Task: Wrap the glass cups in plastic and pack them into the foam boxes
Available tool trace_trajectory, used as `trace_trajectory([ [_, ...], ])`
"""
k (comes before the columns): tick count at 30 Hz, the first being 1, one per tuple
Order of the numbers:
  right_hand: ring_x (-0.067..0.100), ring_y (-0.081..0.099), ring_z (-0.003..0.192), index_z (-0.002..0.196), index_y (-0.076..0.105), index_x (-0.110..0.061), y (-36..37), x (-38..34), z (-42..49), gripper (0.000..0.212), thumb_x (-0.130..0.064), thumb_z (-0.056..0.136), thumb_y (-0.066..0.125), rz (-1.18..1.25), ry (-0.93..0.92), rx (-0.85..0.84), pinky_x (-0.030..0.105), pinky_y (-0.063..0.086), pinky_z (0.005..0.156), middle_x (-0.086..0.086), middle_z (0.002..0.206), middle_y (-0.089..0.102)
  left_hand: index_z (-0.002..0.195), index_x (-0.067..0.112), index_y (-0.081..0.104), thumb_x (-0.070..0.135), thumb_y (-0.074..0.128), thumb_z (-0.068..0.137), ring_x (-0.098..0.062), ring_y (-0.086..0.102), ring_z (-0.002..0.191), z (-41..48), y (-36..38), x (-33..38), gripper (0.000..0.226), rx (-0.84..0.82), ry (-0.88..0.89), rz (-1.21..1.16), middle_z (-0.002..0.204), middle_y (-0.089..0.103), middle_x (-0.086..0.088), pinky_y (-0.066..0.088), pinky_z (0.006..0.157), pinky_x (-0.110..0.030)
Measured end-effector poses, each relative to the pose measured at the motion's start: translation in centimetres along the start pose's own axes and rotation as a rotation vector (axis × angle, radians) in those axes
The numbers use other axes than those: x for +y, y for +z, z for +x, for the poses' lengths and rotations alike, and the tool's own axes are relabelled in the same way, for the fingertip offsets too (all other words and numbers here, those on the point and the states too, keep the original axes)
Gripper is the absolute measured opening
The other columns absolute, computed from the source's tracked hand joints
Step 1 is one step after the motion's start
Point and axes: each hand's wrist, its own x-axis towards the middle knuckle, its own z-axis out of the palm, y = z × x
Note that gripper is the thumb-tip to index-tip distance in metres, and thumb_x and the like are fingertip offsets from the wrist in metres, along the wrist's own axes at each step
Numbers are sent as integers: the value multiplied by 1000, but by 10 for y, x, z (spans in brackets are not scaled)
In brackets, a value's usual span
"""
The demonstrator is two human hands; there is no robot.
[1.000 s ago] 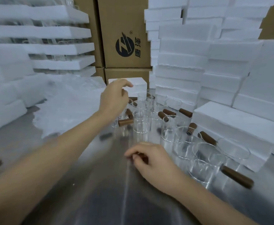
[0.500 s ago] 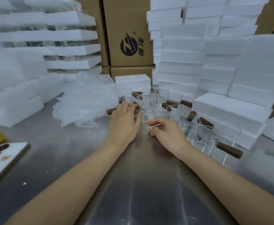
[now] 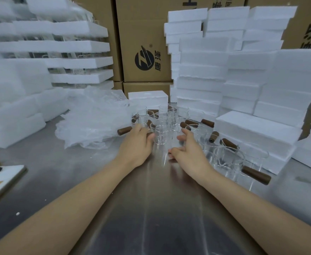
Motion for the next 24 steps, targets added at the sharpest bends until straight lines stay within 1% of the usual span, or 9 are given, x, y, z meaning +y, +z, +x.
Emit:
trace_trajectory([
  [2,10,66,78,150,14,-24,-2,1,-1,81,-4,86,59,13,-11,-18,33,58,78,-7,127,38,101,5,59,25,42,100,-29,53,88,-4,-5,2,26,31,65,-57,99,45,-4,44,78,-44],
  [5,17,68,81,151,12,-27,-4,1,-1,84,-12,87,64,42,-33,-34,43,56,85,-6,132,39,96,5,60,24,42,99,-28,53,80,-7,-9,5,27,95,214,-75,93,43,1,45,70,-47],
  [9,21,67,91,135,35,-25,-5,1,-1,64,-22,83,72,120,-42,-36,42,57,82,-5,131,46,89,7,62,34,35,95,-22,52,76,-8,-10,4,38,129,341,-154,88,45,5,45,65,-43],
  [12,18,67,96,120,46,-24,-7,2,-1,62,-37,69,79,188,12,-54,38,55,88,-4,115,57,88,8,65,34,27,96,-20,55,81,-6,-17,1,46,298,213,-331,88,56,3,41,72,-37],
  [13,20,69,93,116,48,-22,-6,1,0,62,-40,66,80,240,42,-71,38,54,89,-1,110,60,90,10,66,31,28,95,-20,55,86,-3,-22,-6,43,405,157,-251,92,59,3,38,75,-36],
  [15,19,71,82,109,51,-16,-5,0,1,61,-39,64,85,396,83,-122,35,56,84,3,97,61,97,11,66,22,41,92,-26,54,101,4,-35,-27,27,527,83,76,106,62,-3,34,82,-39],
  [18,17,70,75,106,51,-11,-5,-3,0,70,-41,52,84,506,98,-157,31,56,78,3,87,58,115,8,63,16,56,91,-33,48,121,7,-48,-60,26,458,-4,410,124,61,-9,29,94,-45],
  [21,18,70,77,110,51,-10,-6,-2,0,75,-41,50,84,520,107,-151,33,56,83,4,88,56,120,8,63,18,57,94,-34,48,116,4,-51,-73,28,326,-135,487,114,66,-12,23,92,-48],
  [24,18,70,79,111,50,-10,-6,-2,-2,71,-38,55,83,518,106,-148,33,57,83,5,91,56,95,10,74,11,61,92,-32,51,97,5,-55,-71,14,361,-118,507,94,67,-10,21,85,-46],
])
